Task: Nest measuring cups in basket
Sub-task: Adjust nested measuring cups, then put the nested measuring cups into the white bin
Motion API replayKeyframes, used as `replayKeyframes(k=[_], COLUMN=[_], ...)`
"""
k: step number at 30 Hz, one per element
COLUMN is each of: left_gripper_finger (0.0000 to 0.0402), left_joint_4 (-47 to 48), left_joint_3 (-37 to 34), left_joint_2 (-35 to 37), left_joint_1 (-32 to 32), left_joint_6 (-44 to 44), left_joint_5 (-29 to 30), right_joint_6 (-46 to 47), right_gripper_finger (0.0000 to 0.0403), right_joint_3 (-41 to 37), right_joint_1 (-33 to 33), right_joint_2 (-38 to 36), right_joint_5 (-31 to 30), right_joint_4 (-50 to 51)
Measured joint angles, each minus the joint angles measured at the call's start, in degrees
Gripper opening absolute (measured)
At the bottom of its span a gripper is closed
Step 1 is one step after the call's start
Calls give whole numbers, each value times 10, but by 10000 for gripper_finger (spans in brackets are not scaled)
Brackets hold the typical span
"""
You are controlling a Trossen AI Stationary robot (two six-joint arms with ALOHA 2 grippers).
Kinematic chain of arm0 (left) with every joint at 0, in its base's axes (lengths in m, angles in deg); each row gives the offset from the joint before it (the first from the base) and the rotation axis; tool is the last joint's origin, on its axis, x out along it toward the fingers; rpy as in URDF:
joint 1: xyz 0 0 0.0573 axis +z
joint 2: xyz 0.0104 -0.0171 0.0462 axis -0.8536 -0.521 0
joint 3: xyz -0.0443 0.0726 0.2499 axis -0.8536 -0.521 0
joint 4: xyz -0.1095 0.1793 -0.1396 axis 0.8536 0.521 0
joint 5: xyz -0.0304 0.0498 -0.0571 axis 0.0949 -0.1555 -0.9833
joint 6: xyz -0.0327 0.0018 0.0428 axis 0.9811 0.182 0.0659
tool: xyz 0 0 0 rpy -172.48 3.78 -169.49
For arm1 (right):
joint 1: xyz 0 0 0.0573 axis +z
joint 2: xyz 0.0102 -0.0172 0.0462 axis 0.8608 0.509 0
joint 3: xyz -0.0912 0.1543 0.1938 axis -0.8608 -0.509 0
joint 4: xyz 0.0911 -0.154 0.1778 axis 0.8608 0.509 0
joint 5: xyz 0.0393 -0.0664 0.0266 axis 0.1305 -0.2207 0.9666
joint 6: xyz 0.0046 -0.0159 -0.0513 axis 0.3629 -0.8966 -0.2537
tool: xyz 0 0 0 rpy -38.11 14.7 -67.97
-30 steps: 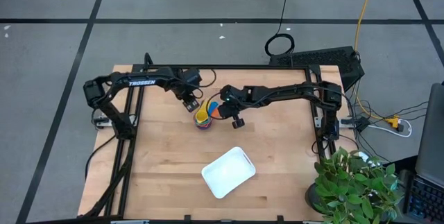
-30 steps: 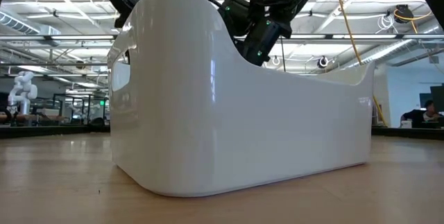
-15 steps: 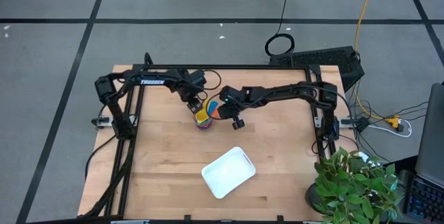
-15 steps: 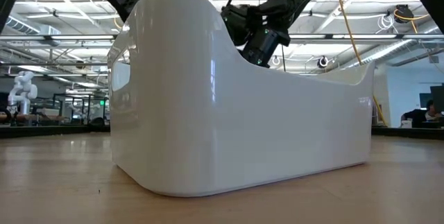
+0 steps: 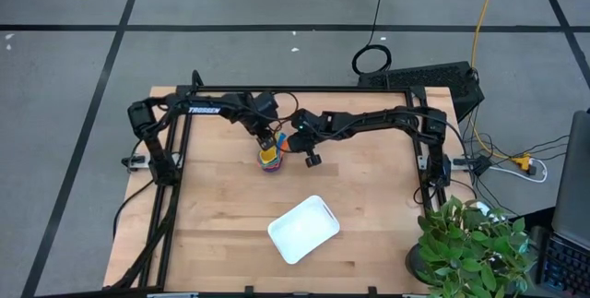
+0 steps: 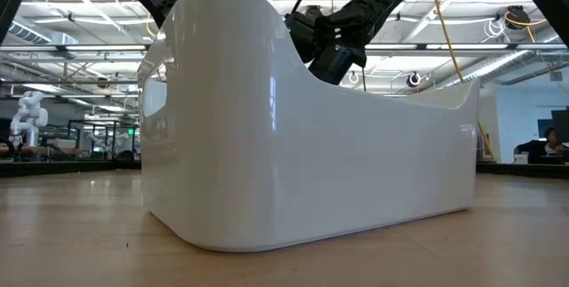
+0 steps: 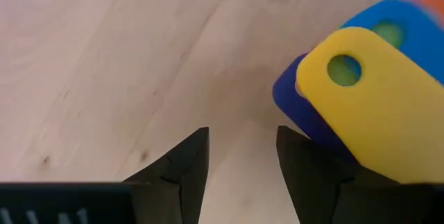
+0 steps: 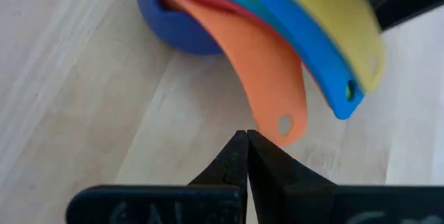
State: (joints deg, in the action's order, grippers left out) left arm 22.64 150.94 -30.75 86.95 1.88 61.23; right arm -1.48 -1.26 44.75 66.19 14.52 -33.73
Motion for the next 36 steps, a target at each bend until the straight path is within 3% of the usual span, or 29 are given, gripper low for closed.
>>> replayKeyframes(k=[18, 27, 36], left_gripper_finger=[170, 170, 170], left_joint_4=[-52, -35, 40], left_joint_3=[0, 0, 0], left_joint_2=[0, 2, 88], left_joint_1=[-36, -37, -7], left_joint_6=[0, -5, -10], left_joint_5=[-33, -24, 28], right_joint_6=[3, 7, -30], right_gripper_finger=[0, 0, 20], right_joint_3=[0, 0, 0], right_joint_1=[0, 0, -3], right_joint_2=[0, -1, -50], right_joint_5=[0, 0, 0], right_joint_4=[-19, -6, 61])
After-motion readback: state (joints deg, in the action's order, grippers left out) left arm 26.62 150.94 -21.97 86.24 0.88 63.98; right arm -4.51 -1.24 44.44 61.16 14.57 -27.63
